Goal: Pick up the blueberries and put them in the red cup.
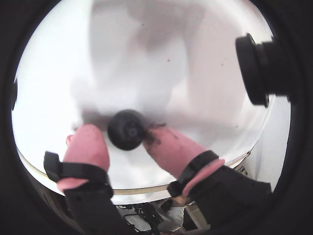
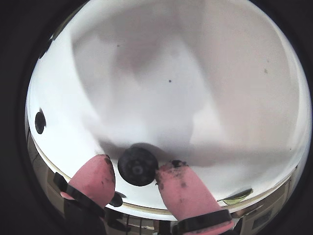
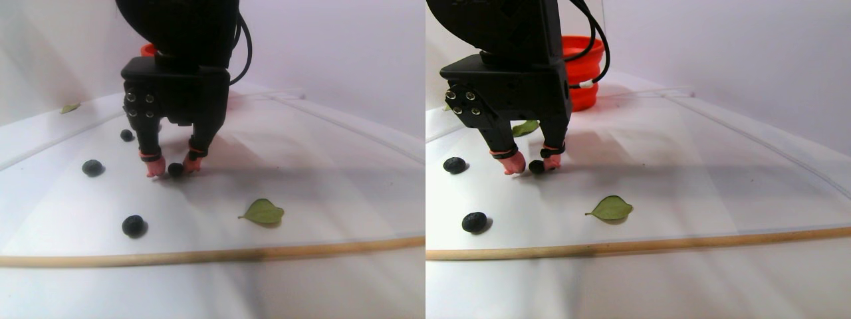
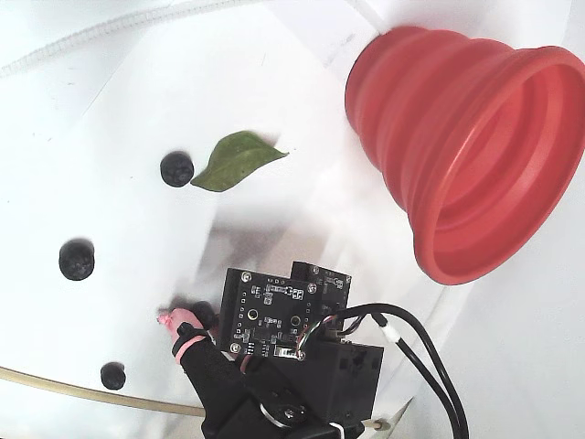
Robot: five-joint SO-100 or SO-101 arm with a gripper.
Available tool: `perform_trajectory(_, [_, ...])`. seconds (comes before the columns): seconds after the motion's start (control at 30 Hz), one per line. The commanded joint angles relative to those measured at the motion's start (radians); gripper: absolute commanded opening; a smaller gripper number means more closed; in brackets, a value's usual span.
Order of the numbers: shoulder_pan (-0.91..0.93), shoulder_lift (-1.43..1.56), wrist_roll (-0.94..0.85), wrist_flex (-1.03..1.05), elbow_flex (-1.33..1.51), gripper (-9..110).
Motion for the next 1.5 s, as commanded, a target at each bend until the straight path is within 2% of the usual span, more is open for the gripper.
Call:
perform_trajectory(0.0, [0.003, 0.003, -0.009, -0.021, 0.002, 16])
perform_trajectory(0.77, [0.011, 0.000, -0.014, -0.038, 0.002, 11])
perform_trajectory(1.47, [0.008, 0.454, 0.017, 0.426, 0.037, 11])
